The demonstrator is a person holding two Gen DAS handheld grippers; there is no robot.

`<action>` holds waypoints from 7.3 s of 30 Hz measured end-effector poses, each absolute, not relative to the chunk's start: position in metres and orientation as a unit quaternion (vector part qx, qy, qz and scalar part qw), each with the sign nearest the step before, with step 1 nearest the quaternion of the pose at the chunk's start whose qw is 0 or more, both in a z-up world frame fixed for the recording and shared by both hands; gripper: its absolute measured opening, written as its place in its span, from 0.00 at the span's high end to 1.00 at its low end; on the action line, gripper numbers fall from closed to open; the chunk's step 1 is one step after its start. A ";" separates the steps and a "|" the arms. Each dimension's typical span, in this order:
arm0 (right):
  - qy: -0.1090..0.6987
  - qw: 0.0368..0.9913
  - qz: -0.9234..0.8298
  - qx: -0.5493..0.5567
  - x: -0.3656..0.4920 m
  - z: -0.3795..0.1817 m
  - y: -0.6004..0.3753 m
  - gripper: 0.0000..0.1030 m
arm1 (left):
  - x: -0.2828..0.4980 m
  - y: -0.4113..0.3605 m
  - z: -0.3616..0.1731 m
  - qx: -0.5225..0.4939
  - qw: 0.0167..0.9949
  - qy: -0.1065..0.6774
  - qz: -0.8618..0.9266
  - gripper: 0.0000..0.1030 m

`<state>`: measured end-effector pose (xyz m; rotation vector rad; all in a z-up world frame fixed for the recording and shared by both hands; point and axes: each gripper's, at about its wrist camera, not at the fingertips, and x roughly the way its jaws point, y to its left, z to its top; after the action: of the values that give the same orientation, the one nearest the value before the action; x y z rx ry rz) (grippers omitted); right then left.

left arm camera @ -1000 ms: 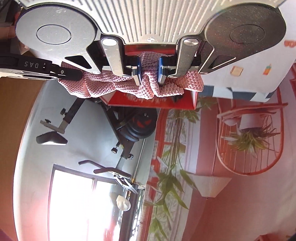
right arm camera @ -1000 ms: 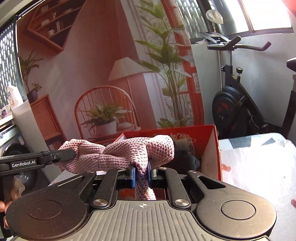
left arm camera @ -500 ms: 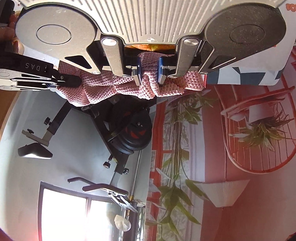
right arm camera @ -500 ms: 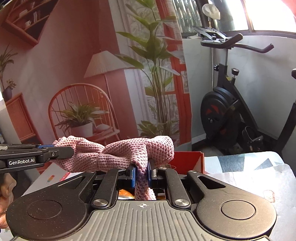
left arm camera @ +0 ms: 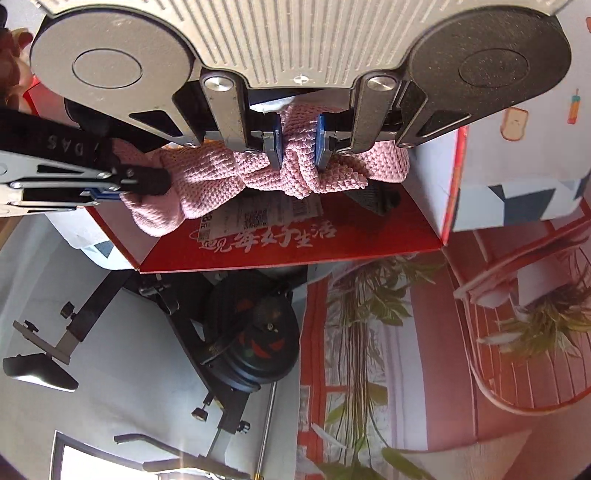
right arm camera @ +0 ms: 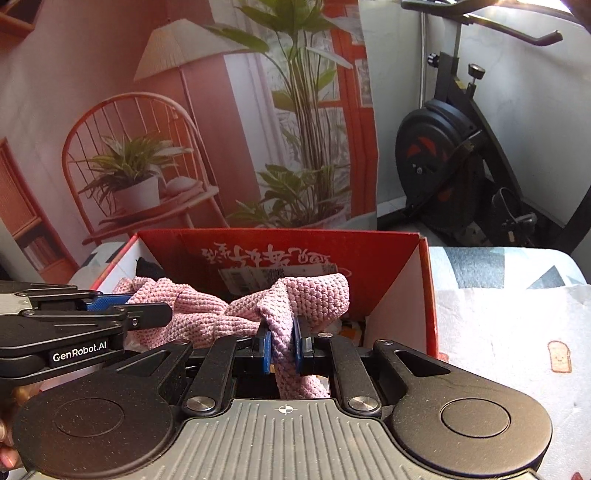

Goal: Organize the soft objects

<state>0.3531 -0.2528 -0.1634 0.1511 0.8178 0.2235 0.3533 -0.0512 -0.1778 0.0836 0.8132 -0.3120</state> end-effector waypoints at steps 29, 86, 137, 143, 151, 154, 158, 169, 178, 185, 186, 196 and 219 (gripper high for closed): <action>0.346 0.931 0.103 -0.058 0.304 -0.138 -0.223 0.02 | 0.328 -0.038 -0.155 0.047 0.909 0.375 -0.177 0.20; 0.382 0.919 0.069 0.074 0.145 -0.274 -0.269 0.00 | 0.199 0.024 -0.278 -0.047 0.870 0.472 -0.130 0.00; 0.297 0.937 0.153 0.099 0.123 -0.120 -0.274 0.42 | 0.145 0.025 -0.147 -0.087 0.920 0.293 -0.245 0.37; 0.250 0.954 0.158 0.041 0.178 -0.088 -0.276 0.42 | 0.200 0.004 -0.113 -0.063 0.936 0.249 -0.239 0.37; 0.224 0.964 0.146 0.001 0.250 -0.102 -0.285 0.58 | 0.264 -0.006 -0.124 -0.052 0.934 0.264 -0.234 0.53; 0.231 0.960 0.155 -0.001 0.253 -0.117 -0.290 0.65 | 0.268 0.003 -0.142 -0.051 0.925 0.287 -0.243 0.55; 0.254 0.953 0.165 -0.020 0.249 -0.140 -0.284 0.69 | 0.273 0.011 -0.163 -0.056 0.913 0.328 -0.235 0.57; 0.369 0.920 0.120 -0.055 0.295 -0.174 -0.259 0.69 | 0.302 -0.019 -0.177 0.030 0.902 0.385 -0.192 0.56; 0.438 0.888 0.110 -0.091 0.335 -0.184 -0.239 0.69 | 0.314 -0.029 -0.177 0.063 0.896 0.404 -0.175 0.52; 0.426 0.894 0.101 -0.100 0.328 -0.186 -0.236 0.66 | 0.310 -0.029 -0.175 0.046 0.899 0.393 -0.187 0.32; 0.421 0.897 0.094 -0.096 0.327 -0.185 -0.236 0.63 | 0.308 -0.029 -0.175 0.043 0.900 0.390 -0.189 0.27; 0.361 0.929 0.065 -0.051 0.300 -0.152 -0.250 0.21 | 0.287 -0.024 -0.145 -0.009 0.920 0.343 -0.188 0.00; 0.272 0.960 0.044 0.045 0.221 -0.080 -0.258 0.00 | 0.227 0.003 -0.084 -0.031 0.952 0.291 -0.092 0.00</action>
<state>0.2206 -0.2579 -0.0795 0.0907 0.5522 0.0897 0.2271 0.0031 -0.0842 -0.0629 0.5905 -0.1861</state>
